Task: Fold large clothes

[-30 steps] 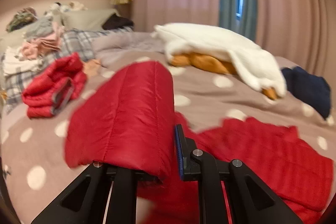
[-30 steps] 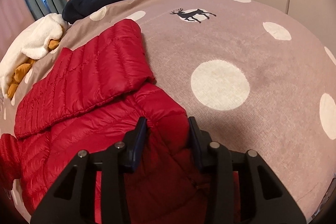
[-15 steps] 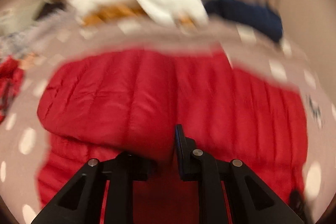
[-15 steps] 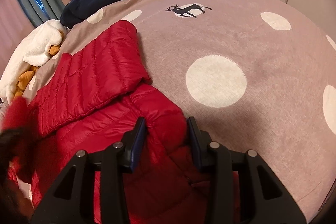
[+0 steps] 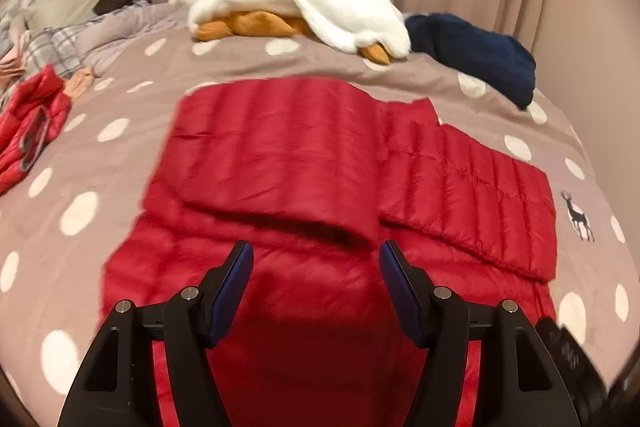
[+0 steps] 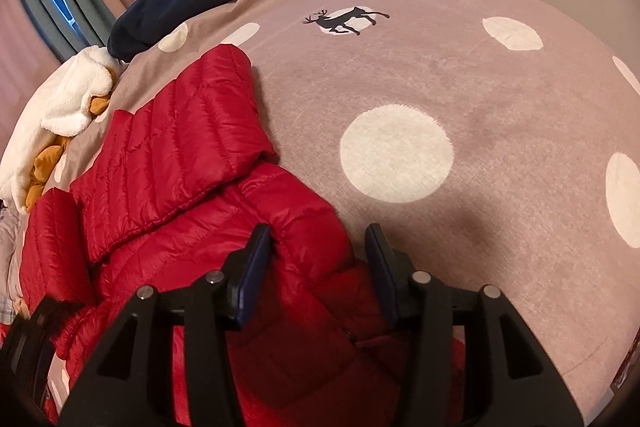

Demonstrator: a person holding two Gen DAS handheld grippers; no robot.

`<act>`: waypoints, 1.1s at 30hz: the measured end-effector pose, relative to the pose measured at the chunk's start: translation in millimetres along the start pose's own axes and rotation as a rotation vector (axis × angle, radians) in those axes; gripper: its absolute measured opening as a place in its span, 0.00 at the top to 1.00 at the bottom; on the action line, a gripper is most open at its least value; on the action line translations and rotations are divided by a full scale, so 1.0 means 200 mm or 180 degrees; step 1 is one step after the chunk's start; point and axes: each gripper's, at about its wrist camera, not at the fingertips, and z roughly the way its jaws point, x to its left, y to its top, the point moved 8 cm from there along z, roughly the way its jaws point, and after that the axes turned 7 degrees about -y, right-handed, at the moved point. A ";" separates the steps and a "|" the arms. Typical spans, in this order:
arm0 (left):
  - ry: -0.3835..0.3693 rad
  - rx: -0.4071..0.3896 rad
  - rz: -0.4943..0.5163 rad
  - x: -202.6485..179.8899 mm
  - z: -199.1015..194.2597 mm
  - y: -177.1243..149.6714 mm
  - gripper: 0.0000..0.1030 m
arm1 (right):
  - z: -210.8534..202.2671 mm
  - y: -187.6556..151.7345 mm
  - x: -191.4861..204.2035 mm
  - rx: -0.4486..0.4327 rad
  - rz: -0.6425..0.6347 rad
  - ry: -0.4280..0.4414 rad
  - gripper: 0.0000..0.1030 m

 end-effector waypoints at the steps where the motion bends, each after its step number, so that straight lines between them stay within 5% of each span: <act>1: 0.0031 -0.0033 -0.0016 0.02 -0.02 0.00 0.37 | 0.00 0.00 0.00 0.0001 -0.0011 -0.0006 0.52; 6: 0.0329 -0.0250 -0.0257 0.29 -0.07 0.03 0.37 | -0.04 0.00 0.03 -0.0054 -0.0134 -0.0022 0.50; 13: 0.0731 -0.0311 -0.0587 0.68 -0.06 0.01 0.60 | -0.11 -0.02 0.15 -0.0332 -0.0503 -0.0144 0.42; 21: 0.0963 0.0208 -0.1285 1.05 0.11 -0.16 0.67 | -0.24 0.02 0.23 -0.0636 -0.0750 -0.0049 0.41; 25: 0.0973 0.0191 -0.1525 1.16 0.10 -0.19 0.67 | -0.37 -0.02 0.45 -0.0856 -0.1215 0.0314 0.21; 33: 0.1001 0.0157 -0.1506 1.21 0.11 -0.21 0.67 | -0.31 -0.33 1.10 -0.0657 -0.2531 0.0874 0.14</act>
